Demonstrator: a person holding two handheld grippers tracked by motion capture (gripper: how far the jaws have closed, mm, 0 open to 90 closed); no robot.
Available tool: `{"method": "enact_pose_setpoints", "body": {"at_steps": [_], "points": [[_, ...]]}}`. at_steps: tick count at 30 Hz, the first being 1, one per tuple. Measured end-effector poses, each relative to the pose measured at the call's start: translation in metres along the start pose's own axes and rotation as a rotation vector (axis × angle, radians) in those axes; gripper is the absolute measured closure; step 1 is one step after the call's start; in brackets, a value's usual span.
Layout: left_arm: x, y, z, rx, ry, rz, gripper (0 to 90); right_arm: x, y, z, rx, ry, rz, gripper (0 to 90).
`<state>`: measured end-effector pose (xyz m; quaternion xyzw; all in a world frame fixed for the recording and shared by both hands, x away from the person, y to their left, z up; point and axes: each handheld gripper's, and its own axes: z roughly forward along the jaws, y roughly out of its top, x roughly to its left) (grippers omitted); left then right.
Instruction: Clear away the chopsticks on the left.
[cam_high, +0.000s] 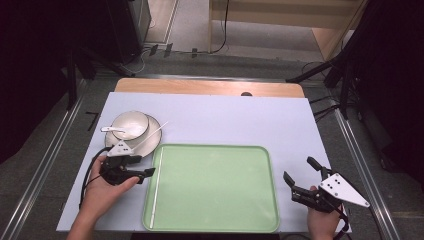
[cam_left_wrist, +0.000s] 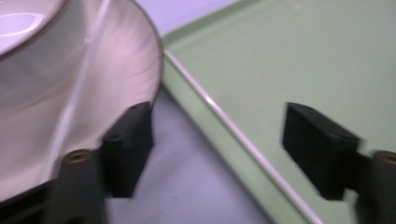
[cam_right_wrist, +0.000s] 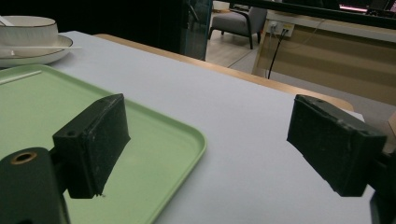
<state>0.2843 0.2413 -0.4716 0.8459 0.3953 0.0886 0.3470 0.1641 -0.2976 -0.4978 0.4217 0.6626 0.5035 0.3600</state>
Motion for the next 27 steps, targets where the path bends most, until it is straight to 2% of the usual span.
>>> {"method": "enact_pose_setpoints", "body": {"at_steps": [2,3,4,8,11,14,19,21,27], "points": [[0.006,0.001,-0.005,-0.01,0.008,-0.015,12.4,0.0,0.0,0.0,0.0,0.0,0.0,13.1],[0.009,0.001,-0.006,-0.015,0.007,-0.018,10.1,0.0,0.0,0.0,0.001,-0.001,0.001,13.1],[0.014,0.001,-0.008,-0.027,0.001,-0.027,9.7,0.0,0.0,0.0,0.002,-0.001,0.0,13.1],[0.027,0.001,-0.009,-0.033,0.045,-0.048,11.0,0.001,0.0,0.001,0.005,0.001,-0.002,13.1],[0.037,0.002,-0.008,-0.036,0.074,-0.061,16.2,0.001,0.0,0.001,0.006,0.002,-0.003,13.1],[0.042,0.002,-0.004,-0.018,0.132,-0.06,34.4,0.001,-0.001,0.001,0.007,0.0,-0.002,13.1],[0.048,0.003,0.001,-0.017,0.176,-0.089,48.8,0.001,-0.001,0.0,0.009,-0.001,-0.001,13.1],[0.05,0.003,0.004,-0.004,0.171,-0.103,57.1,0.001,-0.001,0.0,0.01,-0.002,-0.003,13.1],[0.052,0.004,0.015,0.046,0.171,-0.094,64.9,0.001,-0.001,0.0,0.009,-0.002,-0.003,13.1]]}}
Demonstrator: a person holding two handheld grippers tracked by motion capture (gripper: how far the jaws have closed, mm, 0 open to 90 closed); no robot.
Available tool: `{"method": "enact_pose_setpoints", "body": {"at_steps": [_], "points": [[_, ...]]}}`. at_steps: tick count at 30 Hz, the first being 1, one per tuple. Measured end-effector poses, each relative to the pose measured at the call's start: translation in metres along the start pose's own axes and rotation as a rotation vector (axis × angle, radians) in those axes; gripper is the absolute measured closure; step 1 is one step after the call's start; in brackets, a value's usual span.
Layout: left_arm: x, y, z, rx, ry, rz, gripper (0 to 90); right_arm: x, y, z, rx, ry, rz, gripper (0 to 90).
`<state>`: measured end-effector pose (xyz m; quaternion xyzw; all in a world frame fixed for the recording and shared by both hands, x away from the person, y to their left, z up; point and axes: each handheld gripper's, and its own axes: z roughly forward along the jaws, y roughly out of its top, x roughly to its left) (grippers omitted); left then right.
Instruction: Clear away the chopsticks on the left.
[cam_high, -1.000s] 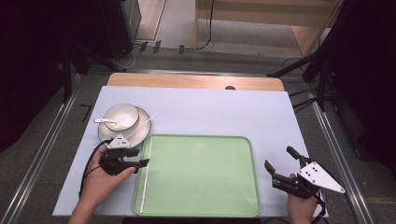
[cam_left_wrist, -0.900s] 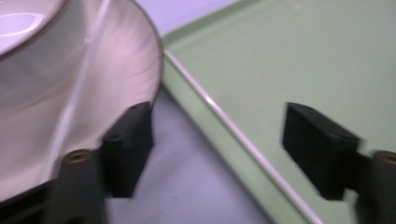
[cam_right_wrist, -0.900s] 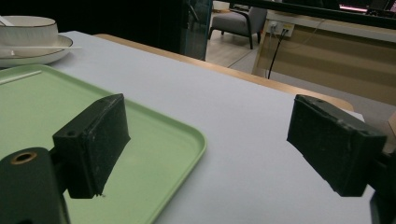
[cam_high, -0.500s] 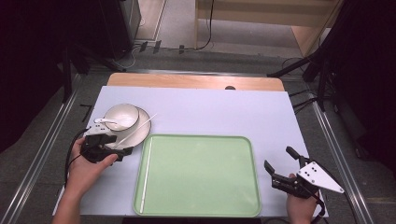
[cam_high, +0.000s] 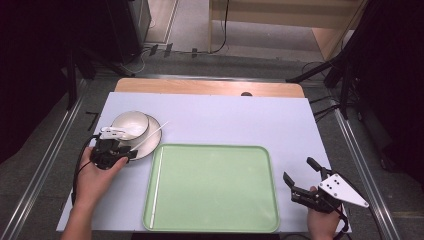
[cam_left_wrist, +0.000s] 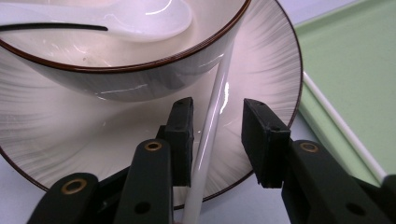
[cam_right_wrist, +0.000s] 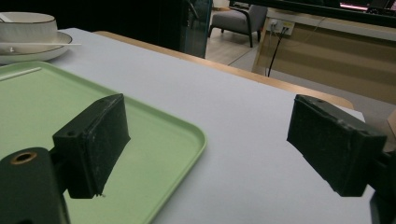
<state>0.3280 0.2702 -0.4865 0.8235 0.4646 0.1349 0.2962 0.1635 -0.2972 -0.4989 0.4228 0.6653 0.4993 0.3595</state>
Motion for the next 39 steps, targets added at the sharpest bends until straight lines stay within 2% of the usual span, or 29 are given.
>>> {"method": "enact_pose_setpoints", "body": {"at_steps": [4,6,10,17,21,23,30,37,39], "points": [[-0.001,0.0,0.006,0.023,0.005,0.016,69.5,0.0,0.0,-0.001,-0.001,0.0,0.003,13.1],[-0.001,0.0,0.007,0.031,-0.007,0.026,76.4,0.0,0.0,-0.001,0.0,-0.001,0.004,13.1],[-0.004,0.0,0.01,0.041,-0.025,0.052,84.3,0.0,0.0,0.0,0.003,0.002,0.0,13.1],[-0.01,0.001,0.001,0.015,-0.048,0.063,84.9,-0.001,0.0,-0.001,0.0,0.001,0.0,13.1],[-0.028,0.003,-0.008,-0.007,-0.069,0.081,84.9,-0.002,0.0,-0.001,0.0,-0.002,0.003,13.1],[-0.038,0.004,-0.011,-0.012,-0.066,0.094,84.9,-0.002,0.0,-0.001,-0.001,-0.004,0.002,13.1],[-0.067,-0.002,-0.015,-0.034,-0.092,0.085,84.9,-0.003,0.001,-0.002,-0.009,-0.003,0.007,13.1],[-0.099,-0.012,-0.012,-0.01,-0.137,0.095,84.8,-0.003,0.001,-0.002,-0.011,-0.001,0.007,13.1],[-0.107,-0.014,-0.013,-0.002,-0.138,0.095,84.8,-0.003,0.001,-0.002,-0.01,-0.001,0.008,13.1]]}}
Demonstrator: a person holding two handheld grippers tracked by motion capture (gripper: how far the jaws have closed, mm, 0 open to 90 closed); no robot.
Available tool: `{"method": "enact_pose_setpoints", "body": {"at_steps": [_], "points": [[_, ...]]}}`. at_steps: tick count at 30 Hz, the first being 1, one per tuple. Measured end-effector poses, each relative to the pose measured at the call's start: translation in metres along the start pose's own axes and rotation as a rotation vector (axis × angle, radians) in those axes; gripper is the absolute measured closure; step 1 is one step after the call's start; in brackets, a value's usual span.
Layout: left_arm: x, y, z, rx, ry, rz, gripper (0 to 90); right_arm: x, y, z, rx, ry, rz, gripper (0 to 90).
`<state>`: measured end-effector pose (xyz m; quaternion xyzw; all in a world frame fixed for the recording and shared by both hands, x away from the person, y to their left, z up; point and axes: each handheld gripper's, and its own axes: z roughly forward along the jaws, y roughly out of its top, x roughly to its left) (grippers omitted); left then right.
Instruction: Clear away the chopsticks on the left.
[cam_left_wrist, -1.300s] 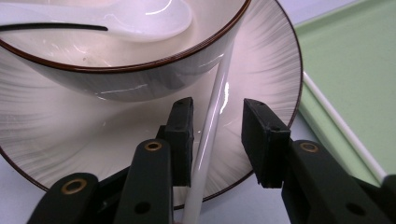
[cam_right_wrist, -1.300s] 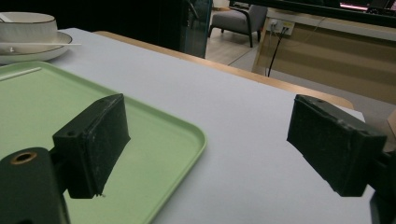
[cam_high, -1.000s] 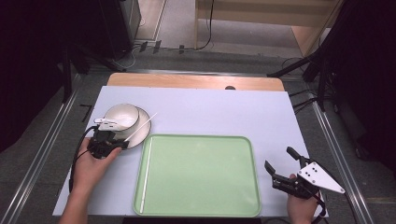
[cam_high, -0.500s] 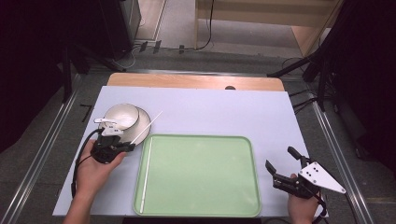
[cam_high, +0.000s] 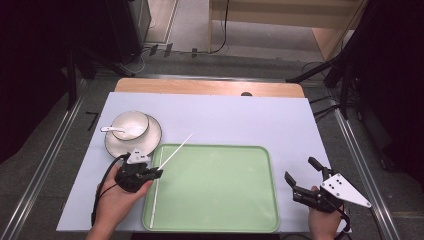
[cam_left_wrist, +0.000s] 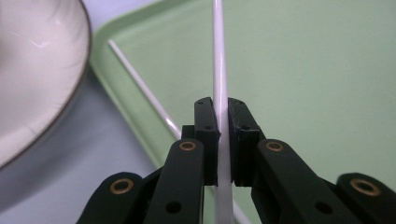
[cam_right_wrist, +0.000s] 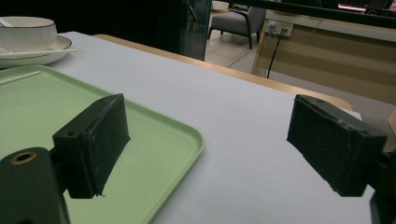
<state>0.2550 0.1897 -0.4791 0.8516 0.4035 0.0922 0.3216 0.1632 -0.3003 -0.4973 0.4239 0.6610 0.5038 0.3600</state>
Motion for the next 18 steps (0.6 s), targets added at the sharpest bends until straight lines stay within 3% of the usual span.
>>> {"method": "enact_pose_setpoints", "body": {"at_steps": [5,10,18], "points": [[-0.018,-0.005,0.005,0.013,-0.018,-0.014,84.8,0.0,0.0,0.0,0.001,0.0,0.0,13.1],[-0.028,-0.009,0.015,0.03,-0.053,-0.044,84.8,0.0,0.0,0.0,-0.003,0.002,0.002,13.1],[-0.043,-0.011,0.03,0.067,-0.08,-0.047,84.8,-0.001,0.0,0.0,-0.002,0.003,0.004,13.1]]}}
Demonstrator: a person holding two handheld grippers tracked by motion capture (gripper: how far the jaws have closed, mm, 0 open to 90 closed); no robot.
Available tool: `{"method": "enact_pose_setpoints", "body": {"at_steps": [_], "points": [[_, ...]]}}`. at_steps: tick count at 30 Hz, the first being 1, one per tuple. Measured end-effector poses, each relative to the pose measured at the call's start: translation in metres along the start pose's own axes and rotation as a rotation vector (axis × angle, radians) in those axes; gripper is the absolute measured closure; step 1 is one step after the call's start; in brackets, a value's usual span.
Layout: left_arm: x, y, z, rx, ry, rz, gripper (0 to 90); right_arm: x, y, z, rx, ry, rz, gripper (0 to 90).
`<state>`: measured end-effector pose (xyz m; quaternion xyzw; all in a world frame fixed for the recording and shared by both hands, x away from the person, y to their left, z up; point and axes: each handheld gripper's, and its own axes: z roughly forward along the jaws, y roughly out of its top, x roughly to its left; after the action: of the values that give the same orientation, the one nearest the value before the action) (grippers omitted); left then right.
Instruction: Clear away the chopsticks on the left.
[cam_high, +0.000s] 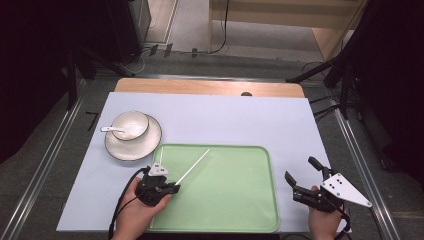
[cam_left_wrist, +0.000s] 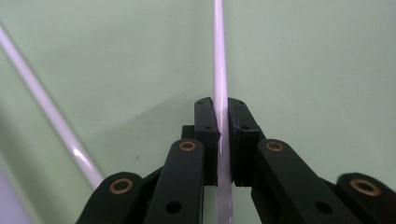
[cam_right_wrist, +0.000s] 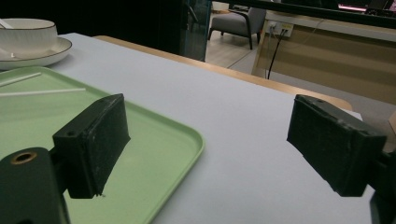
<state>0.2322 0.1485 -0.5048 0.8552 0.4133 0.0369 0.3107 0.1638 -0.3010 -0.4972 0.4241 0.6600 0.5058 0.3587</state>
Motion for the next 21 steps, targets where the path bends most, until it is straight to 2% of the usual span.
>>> {"method": "enact_pose_setpoints", "body": {"at_steps": [5,10,13,17,18,20,21], "points": [[-0.0067,-0.0013,0.0062,0.016,0.002,0.018,84.7,0.0005,0.0005,-0.0004,-0.001,-0.002,-0.004,13.1],[-0.0037,-0.0012,0.0069,0.018,-0.024,-0.002,83.6,0.0012,0.0003,0.0005,0.001,0.001,-0.003,13.1],[-0.0056,-0.0007,0.0068,0.023,-0.018,0.007,80.3,0.0027,0.001,0.0004,0.001,0.001,-0.009,13.1],[-0.0049,0.0003,0.0064,0.024,-0.051,0.008,74.3,0.0038,0.0012,0.0006,0.001,0.0,-0.019,13.1],[-0.0047,0.0009,0.0061,0.022,-0.045,0.009,70.3,0.0035,0.0012,0.0005,0.0,0.0,-0.018,13.1],[-0.0044,0.0037,0.0056,0.004,-0.028,0.016,66.6,0.003,0.0011,0.0006,-0.002,-0.001,-0.015,13.1],[-0.0041,0.0065,0.0048,-0.016,-0.038,0.011,66.7,0.0027,0.001,0.0006,-0.001,-0.002,-0.015,13.1]]}}
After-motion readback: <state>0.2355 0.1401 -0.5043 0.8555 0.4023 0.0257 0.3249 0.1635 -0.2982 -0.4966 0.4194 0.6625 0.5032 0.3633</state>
